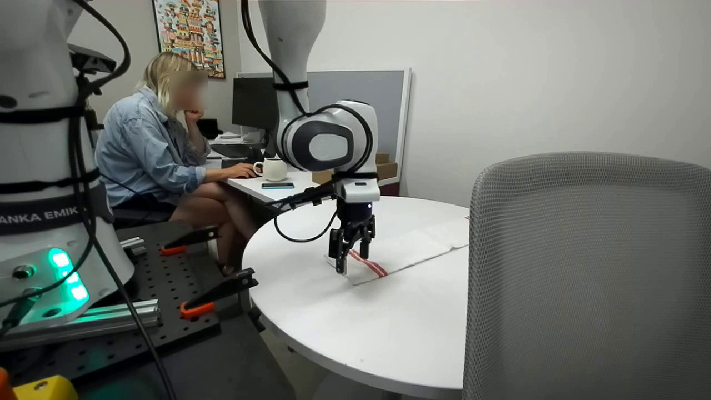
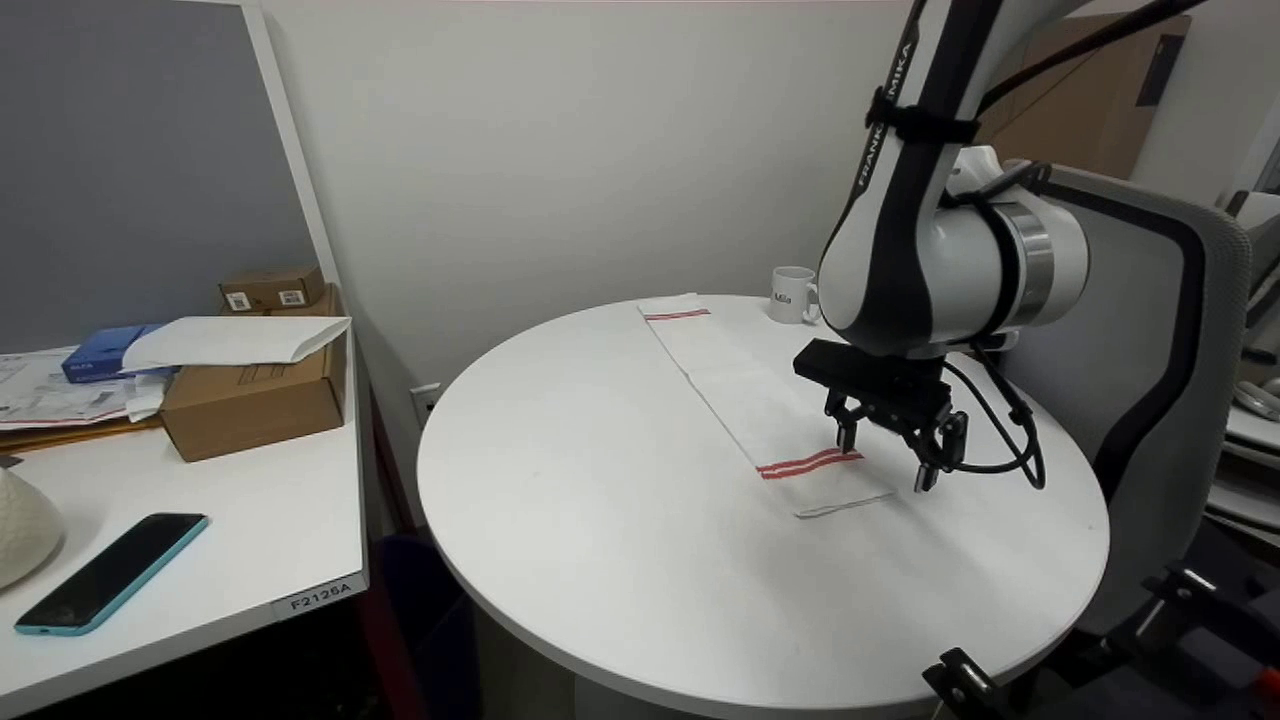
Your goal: Fold the towel three times over
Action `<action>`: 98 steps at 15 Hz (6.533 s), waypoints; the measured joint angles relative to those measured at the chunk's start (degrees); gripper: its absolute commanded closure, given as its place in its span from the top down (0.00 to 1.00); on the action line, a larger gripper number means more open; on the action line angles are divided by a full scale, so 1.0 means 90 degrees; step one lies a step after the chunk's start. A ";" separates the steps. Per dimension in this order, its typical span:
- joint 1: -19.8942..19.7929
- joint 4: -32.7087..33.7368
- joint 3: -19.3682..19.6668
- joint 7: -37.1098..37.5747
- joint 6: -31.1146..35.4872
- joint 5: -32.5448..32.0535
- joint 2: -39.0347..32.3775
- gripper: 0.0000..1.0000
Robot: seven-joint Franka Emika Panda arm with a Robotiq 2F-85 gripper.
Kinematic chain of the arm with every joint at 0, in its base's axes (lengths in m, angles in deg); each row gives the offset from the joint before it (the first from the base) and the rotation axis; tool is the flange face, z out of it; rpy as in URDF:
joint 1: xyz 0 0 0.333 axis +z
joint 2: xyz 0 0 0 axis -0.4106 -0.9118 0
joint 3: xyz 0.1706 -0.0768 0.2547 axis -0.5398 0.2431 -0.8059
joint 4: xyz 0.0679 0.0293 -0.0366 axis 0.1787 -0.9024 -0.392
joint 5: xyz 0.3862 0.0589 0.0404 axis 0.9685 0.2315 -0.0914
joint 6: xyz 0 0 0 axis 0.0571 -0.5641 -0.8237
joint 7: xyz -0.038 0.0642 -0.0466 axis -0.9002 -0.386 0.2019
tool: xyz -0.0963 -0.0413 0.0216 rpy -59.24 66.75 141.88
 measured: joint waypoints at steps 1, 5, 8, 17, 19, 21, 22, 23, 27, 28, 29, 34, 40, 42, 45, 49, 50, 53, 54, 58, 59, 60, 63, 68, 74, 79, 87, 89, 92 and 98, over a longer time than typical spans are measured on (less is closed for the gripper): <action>-0.0002 0.0050 -0.0030 -0.0029 0.0035 0.0087 -0.0096 1.00; -0.0015 0.0280 -0.0170 -0.0215 0.0101 0.0336 -0.0481 0.74; -0.0035 0.0459 -0.0259 -0.0409 0.0184 0.0433 -0.0699 0.52; -0.0067 0.0463 -0.0270 -0.1048 0.0498 0.0591 -0.0643 0.00; -0.0068 0.0312 -0.0258 -0.1200 0.0588 0.0621 -0.0472 0.03; -0.0067 0.0033 -0.0210 -0.1389 0.0672 0.0634 -0.0152 0.03; -0.0063 -0.0144 -0.0157 -0.1489 0.0679 0.0637 0.0069 0.03; -0.0062 -0.0340 -0.0093 -0.1593 0.0679 0.0638 0.0321 0.03; -0.0038 -0.1238 0.0306 -0.2078 0.0634 0.0638 0.1526 0.03; -0.0068 -0.1488 0.0377 -0.2258 0.0607 0.0638 0.1873 0.03; -0.0117 -0.1728 0.0426 -0.2397 0.0556 0.0596 0.2209 0.03; -0.0502 -0.1907 0.0584 -0.3217 -0.0481 0.0584 0.3473 0.03; -0.1075 -0.1826 0.0871 -0.3567 -0.1389 -0.0105 0.4582 0.03; -0.1479 -0.1782 0.0758 -0.3785 -0.1780 -0.0220 0.5058 0.03; -0.2049 -0.1855 0.0538 -0.4111 -0.2435 -0.0308 0.5976 0.03; -0.2321 -0.1683 0.0254 -0.4184 -0.3264 -0.0275 0.6981 0.03; -0.2320 -0.1578 0.0186 -0.4184 -0.3419 -0.0241 0.7111 0.03; -0.2289 -0.1056 0.0005 -0.4181 -0.3679 -0.0080 0.7099 0.03; -0.2257 -0.0819 -0.0034 -0.4173 -0.3695 -0.0004 0.6964 0.03; -0.2136 0.0438 -0.0154 -0.3917 -0.3692 0.0264 0.5870 0.03; -0.2111 0.0803 -0.0169 -0.3806 -0.3692 0.0287 0.5529 0.03; -0.2091 0.1167 -0.0173 -0.3708 -0.3696 0.0290 0.5195 0.03; -0.2040 0.2230 -0.0173 -0.3443 -0.3752 0.0290 0.4242 0.03; -0.1824 0.3843 -0.0169 -0.3188 -0.4278 0.0290 0.2908 0.03; -0.1393 0.4945 -0.0215 -0.3419 -0.5007 0.0263 0.2227 0.03; -0.1042 0.5110 -0.0428 -0.3976 -0.5479 0.0197 0.2186 0.03; -0.0673 0.4985 -0.0793 -0.5022 -0.5721 -0.0015 0.1469 0.03; -0.0679 0.4979 -0.0806 -0.5418 -0.5858 -0.0015 0.1136 0.03; -0.0721 0.4994 -0.0800 -0.5910 -0.6068 -0.0073 0.0745 0.03; -0.0753 0.5148 -0.0611 -0.6180 -0.6200 -0.0675 0.0531 0.03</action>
